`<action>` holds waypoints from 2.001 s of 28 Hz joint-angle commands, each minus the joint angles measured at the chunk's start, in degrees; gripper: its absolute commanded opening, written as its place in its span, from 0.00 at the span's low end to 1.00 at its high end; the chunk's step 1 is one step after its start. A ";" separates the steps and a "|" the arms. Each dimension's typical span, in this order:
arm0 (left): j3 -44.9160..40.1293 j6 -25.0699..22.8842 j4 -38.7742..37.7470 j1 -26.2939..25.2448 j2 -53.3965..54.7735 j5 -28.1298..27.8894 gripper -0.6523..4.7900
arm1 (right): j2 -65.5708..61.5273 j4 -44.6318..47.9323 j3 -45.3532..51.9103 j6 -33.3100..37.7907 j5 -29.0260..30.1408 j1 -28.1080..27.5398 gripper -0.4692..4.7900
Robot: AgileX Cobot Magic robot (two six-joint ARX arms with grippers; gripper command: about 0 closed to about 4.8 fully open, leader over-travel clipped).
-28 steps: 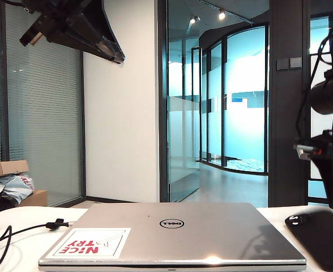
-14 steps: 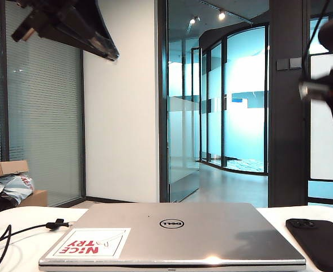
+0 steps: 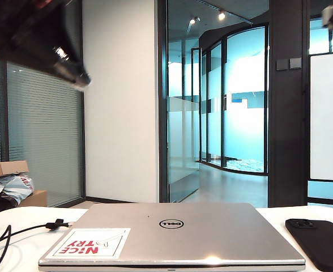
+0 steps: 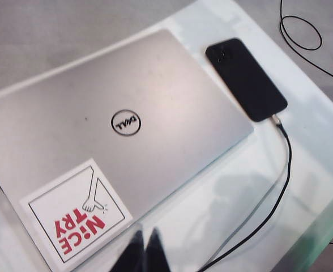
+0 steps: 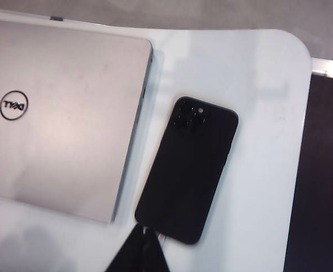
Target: Pick up the charging cable and the phone, plug the charging cable into the charging port on the phone, and finally place them back on the table.
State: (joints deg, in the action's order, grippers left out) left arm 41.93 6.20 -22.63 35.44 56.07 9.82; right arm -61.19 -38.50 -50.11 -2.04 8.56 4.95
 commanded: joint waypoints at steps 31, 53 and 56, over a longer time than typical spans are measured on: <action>-22.51 -0.46 35.74 -0.04 -9.60 -0.74 0.11 | 23.10 11.39 18.67 -0.15 0.37 -0.13 0.09; -32.83 -1.68 29.77 -33.48 -42.05 -0.83 0.11 | 23.10 11.37 18.67 -0.15 0.39 -0.13 0.09; -35.04 -1.66 28.41 -35.34 -45.68 -0.83 0.11 | 23.10 11.37 18.67 -0.15 0.33 -0.13 0.09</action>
State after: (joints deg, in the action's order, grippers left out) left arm 7.44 4.67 6.39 0.71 11.27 8.80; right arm -38.22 -27.97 -31.14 -2.07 8.97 4.78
